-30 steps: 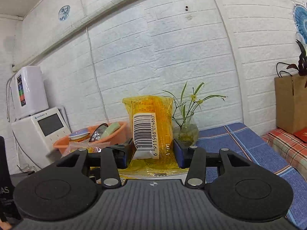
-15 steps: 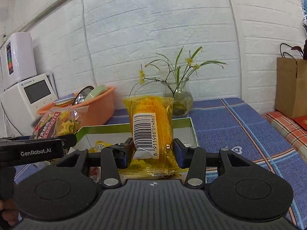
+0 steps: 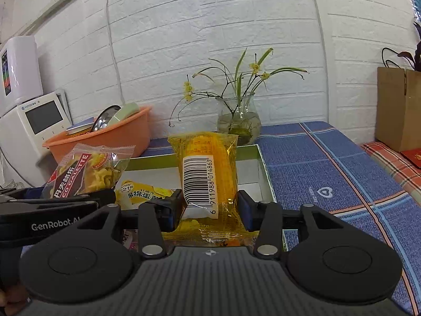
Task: Organize snacks
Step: 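Carry both held packets up and over the green box, then lower both packets into the green box and open both tools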
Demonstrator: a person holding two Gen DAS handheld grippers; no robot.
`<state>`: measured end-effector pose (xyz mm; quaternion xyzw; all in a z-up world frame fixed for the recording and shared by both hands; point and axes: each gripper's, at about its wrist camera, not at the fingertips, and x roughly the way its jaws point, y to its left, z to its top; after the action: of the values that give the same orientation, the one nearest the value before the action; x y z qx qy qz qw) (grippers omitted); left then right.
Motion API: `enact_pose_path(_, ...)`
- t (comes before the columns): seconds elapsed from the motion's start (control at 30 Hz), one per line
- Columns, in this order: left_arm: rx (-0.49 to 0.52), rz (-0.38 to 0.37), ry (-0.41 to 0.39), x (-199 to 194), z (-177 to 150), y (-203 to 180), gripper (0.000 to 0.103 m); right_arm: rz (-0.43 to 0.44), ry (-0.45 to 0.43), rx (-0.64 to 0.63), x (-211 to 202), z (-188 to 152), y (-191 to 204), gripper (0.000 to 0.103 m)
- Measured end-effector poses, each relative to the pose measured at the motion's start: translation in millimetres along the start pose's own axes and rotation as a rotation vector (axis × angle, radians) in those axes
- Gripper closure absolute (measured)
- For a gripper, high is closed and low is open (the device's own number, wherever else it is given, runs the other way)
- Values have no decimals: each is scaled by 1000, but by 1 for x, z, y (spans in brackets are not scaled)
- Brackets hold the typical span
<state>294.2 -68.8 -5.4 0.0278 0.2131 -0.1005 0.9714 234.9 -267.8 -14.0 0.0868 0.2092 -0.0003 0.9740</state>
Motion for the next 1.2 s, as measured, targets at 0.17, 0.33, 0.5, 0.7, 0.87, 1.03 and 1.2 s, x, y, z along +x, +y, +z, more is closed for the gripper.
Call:
enact_pose_path(0.17,-40,4,7,4,-1,5,17,-14,-1,-4,4,-2,0,26)
enact_pose_path(0.33,-38,0,11,5,-2,5,17,-15,-10,-9,2,-3,1,26)
enact_pose_path(0.5,-22,2,-6,3,-2,3,17,0,-40,-26,-2,-1,4,27)
enact_pose_path(0.7,-31,-10,22,9,-5,4,17,38,-40,-12,1,-4,4,18)
enact_pose_path(0.87,-45,-2,-6,6,-4,5,10,28,-55,3,0,-4,3,3)
enact_pose_path(1.03,-50,23,-22,4,-2,8,2,20,-82,4,-5,0,3,0)
enact_pose_path(1.2,-47,55,-13,3,0,8,1,11,-94,1,-8,1,4,0)
